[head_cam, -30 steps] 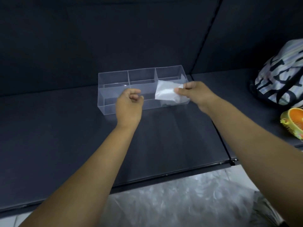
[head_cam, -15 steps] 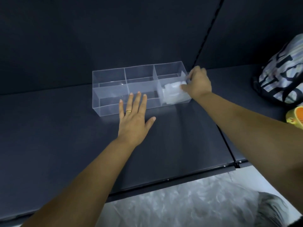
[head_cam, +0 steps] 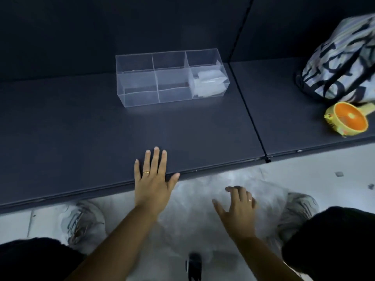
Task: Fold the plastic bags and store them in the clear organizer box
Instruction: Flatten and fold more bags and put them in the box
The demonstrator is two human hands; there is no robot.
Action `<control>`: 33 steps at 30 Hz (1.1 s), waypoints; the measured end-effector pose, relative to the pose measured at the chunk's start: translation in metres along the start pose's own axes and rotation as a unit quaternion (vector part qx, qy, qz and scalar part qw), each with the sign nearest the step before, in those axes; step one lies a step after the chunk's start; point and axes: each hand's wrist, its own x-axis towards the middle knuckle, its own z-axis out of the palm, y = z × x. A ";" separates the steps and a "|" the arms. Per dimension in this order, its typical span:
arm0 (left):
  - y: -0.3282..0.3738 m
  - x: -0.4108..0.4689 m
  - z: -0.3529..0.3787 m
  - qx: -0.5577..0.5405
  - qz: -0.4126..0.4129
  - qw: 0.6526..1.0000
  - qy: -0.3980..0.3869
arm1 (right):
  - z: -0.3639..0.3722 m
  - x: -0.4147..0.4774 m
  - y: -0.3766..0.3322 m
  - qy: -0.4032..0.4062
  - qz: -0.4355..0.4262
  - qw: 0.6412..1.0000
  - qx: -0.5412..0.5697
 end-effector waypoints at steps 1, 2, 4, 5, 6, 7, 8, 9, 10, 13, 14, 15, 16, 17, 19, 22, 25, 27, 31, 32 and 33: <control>-0.002 -0.001 0.001 0.006 0.001 1.000 -0.007 | 0.004 -0.011 0.012 -0.044 0.017 0.998 -0.047; -0.004 0.000 0.002 0.011 0.001 1.000 -0.016 | 0.006 -0.017 0.022 -0.078 0.025 0.993 -0.085; -0.005 0.003 0.003 0.016 -0.001 0.999 -0.036 | -0.003 -0.014 0.036 -0.138 0.044 0.983 -0.113; -0.005 0.004 0.002 0.013 -0.005 0.999 -0.048 | -0.012 -0.008 0.039 -0.161 0.056 0.981 -0.089; -0.005 0.004 0.001 0.007 -0.007 0.998 -0.059 | -0.022 0.000 0.038 -0.186 0.073 0.979 -0.039; -0.005 0.004 -0.001 0.005 -0.008 0.998 -0.067 | -0.033 0.008 0.035 -0.198 0.092 0.975 0.032; -0.005 0.004 -0.003 -0.001 -0.007 0.997 -0.078 | -0.044 0.017 0.031 -0.202 0.101 0.969 0.100; -0.005 0.005 -0.006 -0.011 -0.007 0.995 -0.095 | -0.057 0.026 0.025 -0.198 0.105 0.959 0.172; -0.003 0.007 -0.013 -0.030 -0.012 0.993 -0.115 | -0.073 0.034 0.017 -0.188 0.105 0.945 0.246; 0.003 0.010 -0.051 -0.218 -0.067 0.954 -0.196 | -0.122 0.055 -0.011 -0.148 0.094 0.895 0.409; 0.006 0.007 -0.065 -0.331 -0.089 0.909 -0.235 | -0.137 0.061 -0.020 -0.141 0.086 0.876 0.453; 0.010 0.002 -0.080 -0.444 -0.096 0.849 -0.269 | -0.150 0.065 -0.028 -0.139 0.080 0.852 0.498; 0.015 -0.004 -0.092 -0.514 -0.069 0.807 -0.283 | -0.162 0.068 -0.037 -0.142 0.081 0.824 0.542; 0.022 -0.010 -0.101 -0.542 -0.026 0.790 -0.284 | -0.171 0.069 -0.044 -0.148 0.089 0.795 0.582; 0.032 -0.016 -0.112 -0.560 0.030 0.781 -0.275 | -0.182 0.070 -0.052 -0.158 0.127 0.749 0.631; 0.040 -0.023 -0.123 -0.569 0.025 0.783 -0.249 | -0.187 0.066 -0.048 -0.150 0.220 0.698 0.665; 0.036 -0.034 -0.125 -0.578 -0.012 0.792 -0.199 | -0.186 0.055 -0.038 -0.071 0.250 0.756 0.600; 0.031 -0.038 -0.125 -0.635 -0.084 0.751 -0.158 | -0.184 0.042 -0.033 0.000 0.202 0.839 0.506; 0.019 -0.042 -0.130 -0.713 -0.239 0.646 -0.133 | -0.194 0.010 -0.039 -0.215 -0.022 0.872 0.440; 0.016 -0.043 -0.131 -0.712 -0.261 0.636 -0.140 | -0.191 0.004 -0.045 -0.265 -0.075 0.879 0.389; 0.013 -0.046 -0.132 -0.713 -0.277 0.626 -0.153 | -0.183 0.000 -0.052 -0.284 -0.119 0.892 0.331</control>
